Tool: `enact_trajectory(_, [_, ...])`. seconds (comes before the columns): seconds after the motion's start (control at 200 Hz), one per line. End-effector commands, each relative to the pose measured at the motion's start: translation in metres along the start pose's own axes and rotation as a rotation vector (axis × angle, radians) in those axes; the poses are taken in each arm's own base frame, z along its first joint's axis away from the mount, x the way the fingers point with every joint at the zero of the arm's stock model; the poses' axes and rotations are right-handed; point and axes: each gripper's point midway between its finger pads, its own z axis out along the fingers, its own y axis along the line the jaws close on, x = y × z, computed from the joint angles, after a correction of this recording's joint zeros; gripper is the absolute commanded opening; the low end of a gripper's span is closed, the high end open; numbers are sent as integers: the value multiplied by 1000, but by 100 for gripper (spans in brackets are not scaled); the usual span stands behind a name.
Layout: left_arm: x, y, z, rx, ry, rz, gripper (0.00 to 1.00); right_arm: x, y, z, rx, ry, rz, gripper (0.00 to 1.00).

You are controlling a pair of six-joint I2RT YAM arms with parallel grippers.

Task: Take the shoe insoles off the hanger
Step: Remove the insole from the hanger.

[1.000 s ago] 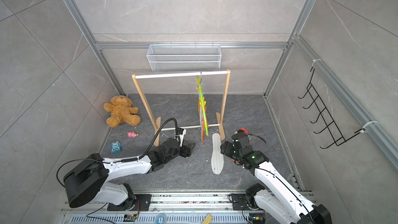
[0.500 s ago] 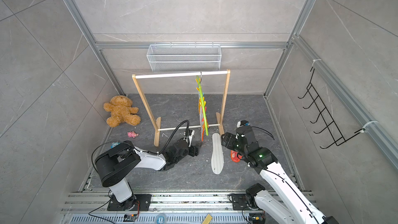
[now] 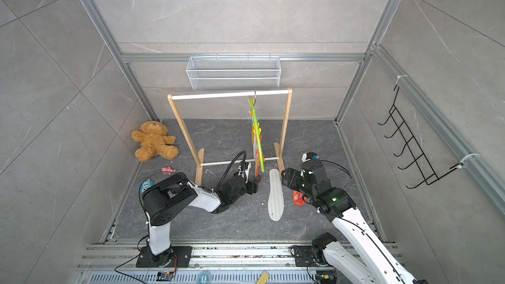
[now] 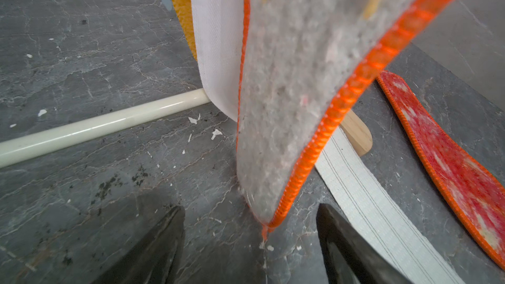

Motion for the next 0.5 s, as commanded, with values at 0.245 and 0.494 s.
enact_trajectory(0.245, [-8, 3, 16, -64, -67, -24, 76, -4, 8, -5, -28, -2, -5, 81])
enact_trajectory(0.494, [0, 6, 24, -77, -53, -34, 75, -1, 10, -1, -43, 6, 8, 81])
